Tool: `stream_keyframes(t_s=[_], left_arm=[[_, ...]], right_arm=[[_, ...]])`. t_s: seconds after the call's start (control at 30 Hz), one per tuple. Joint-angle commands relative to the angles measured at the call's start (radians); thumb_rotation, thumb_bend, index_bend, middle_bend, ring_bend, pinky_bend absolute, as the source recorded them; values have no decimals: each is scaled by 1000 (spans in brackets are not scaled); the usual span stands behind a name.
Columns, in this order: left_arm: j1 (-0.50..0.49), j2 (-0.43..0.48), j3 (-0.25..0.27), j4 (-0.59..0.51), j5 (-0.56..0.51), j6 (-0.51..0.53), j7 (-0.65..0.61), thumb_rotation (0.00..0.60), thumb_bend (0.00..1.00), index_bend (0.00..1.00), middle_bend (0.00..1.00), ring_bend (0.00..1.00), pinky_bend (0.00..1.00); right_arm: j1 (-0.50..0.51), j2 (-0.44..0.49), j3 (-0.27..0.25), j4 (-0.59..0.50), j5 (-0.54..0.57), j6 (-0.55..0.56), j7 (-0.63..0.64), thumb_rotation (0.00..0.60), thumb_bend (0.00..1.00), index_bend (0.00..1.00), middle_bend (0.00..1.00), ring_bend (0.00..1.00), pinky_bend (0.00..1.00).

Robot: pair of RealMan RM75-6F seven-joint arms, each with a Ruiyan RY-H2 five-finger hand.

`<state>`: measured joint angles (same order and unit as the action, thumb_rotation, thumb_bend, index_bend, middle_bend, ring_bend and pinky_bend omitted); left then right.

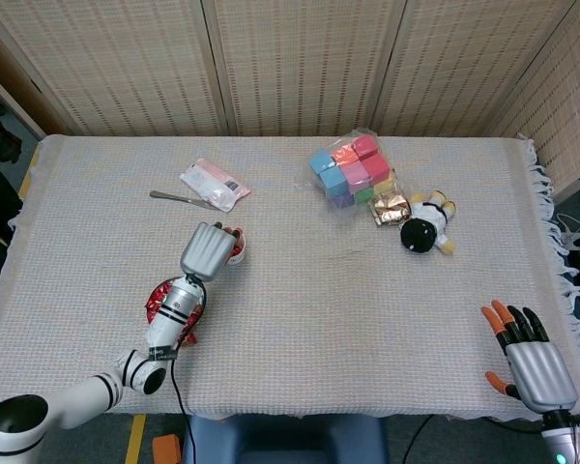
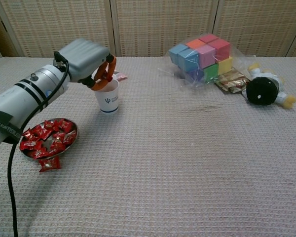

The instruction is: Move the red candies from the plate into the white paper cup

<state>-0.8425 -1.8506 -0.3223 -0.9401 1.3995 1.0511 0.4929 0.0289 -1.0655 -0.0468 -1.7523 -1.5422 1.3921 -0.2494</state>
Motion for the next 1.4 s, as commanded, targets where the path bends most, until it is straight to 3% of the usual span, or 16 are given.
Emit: stream_keyframes(t_s=[0.03, 0.2, 0.3, 0.47, 0.83, 0.97, 1.13, 1.23, 1.4], left_arm=[[-20, -22, 9, 51, -28, -33, -2, 600, 413, 567, 583, 569, 979], [-13, -14, 25, 57, -51, -40, 2, 600, 413, 465, 488, 508, 966], [-5, 3, 36, 26, -48, -17, -3, 600, 412, 352, 422, 493, 967], [10, 39, 52, -50, -38, 21, 6, 600, 415, 244, 360, 492, 973], [67, 132, 88, -238, -45, 88, 73, 600, 416, 267, 368, 500, 977], [168, 229, 180, -389, 35, 197, -3, 600, 415, 255, 369, 507, 977], [324, 357, 375, -510, 153, 308, -124, 600, 412, 231, 360, 528, 978], [396, 374, 458, -490, 212, 365, -159, 600, 407, 229, 358, 540, 980], [486, 350, 515, -413, 267, 445, -185, 600, 409, 241, 359, 557, 980]], right_arm=[[0, 0, 2, 1, 4, 0, 2, 600, 114, 0, 0, 0, 0], [2, 1, 3, 1, 8, -1, 3, 600, 114, 0, 0, 0, 0], [2, 0, 1, 0, 2, 1, 1, 600, 113, 0, 0, 0, 0], [0, -1, -5, -3, -9, 6, -2, 600, 114, 0, 0, 0, 0], [-9, 5, -20, -2, -46, 27, 11, 600, 114, 0, 0, 0, 0], [-8, 9, -20, 2, -48, 25, 19, 600, 114, 0, 0, 0, 0], [-10, 13, -28, 1, -67, 30, 26, 600, 114, 0, 0, 0, 0], [-11, 12, -34, 0, -86, 36, 24, 600, 114, 0, 0, 0, 0], [-11, 7, -49, 1, -119, 35, 14, 600, 114, 0, 0, 0, 0]])
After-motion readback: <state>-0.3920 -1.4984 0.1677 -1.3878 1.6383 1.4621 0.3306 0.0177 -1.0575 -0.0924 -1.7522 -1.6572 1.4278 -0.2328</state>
